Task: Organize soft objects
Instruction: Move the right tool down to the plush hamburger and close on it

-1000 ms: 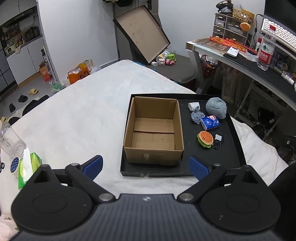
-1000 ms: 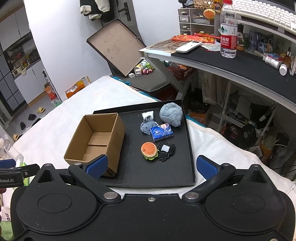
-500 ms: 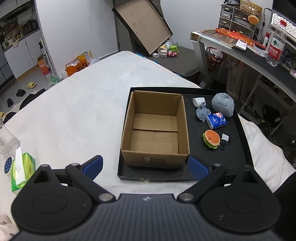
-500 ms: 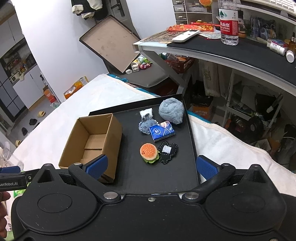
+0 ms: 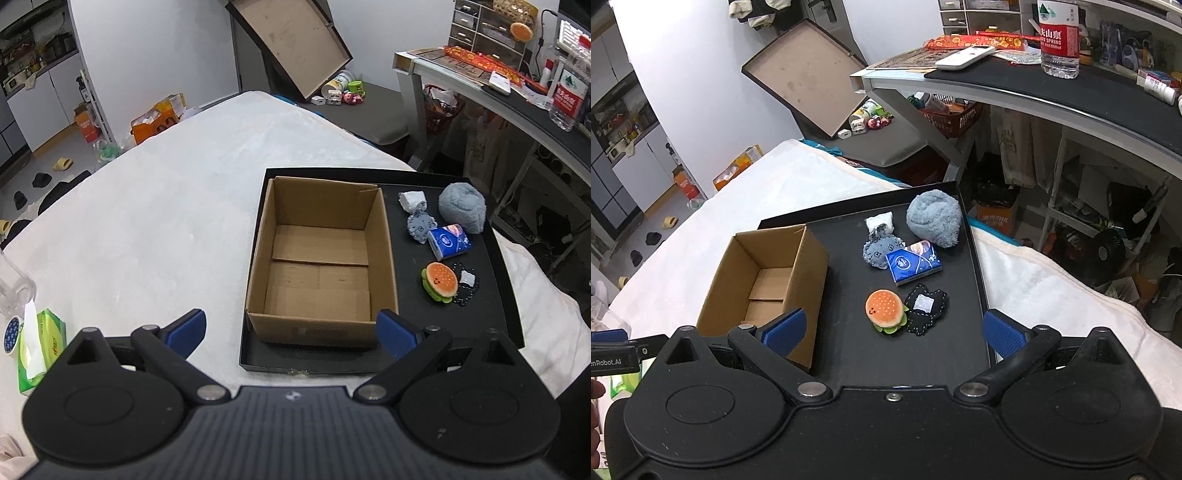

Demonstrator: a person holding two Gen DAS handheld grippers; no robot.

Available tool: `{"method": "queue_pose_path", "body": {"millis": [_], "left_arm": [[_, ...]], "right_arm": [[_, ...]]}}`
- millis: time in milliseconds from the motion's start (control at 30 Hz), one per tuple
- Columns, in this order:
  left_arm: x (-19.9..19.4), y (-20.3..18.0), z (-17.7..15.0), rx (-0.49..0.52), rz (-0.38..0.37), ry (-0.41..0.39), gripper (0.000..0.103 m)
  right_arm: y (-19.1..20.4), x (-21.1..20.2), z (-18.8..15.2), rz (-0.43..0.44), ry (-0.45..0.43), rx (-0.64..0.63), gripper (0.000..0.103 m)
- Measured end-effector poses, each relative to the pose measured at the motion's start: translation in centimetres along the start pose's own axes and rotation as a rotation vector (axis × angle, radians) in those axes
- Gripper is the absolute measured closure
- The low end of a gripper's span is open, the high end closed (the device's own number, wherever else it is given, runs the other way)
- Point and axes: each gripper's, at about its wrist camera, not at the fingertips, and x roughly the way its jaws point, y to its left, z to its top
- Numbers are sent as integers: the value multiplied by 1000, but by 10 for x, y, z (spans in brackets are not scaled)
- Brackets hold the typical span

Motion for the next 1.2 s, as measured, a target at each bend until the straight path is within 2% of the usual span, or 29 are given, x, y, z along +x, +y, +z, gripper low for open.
{"method": "queue_pose_path", "body": {"millis": [400, 600, 900, 1200], "left_arm": [[32, 16, 12, -31, 3, 34, 7], [52, 28, 18, -62, 19, 41, 8], [83, 37, 25, -85, 39, 79, 25], [116, 42, 25, -98, 25, 135, 39]], "right_arm": [[-9, 26, 10, -24, 7, 20, 1], [-15, 43, 17, -37, 20, 29, 5], [-25, 77, 22, -51, 81, 64, 13], [-19, 116, 20, -34, 167, 61, 14]]}}
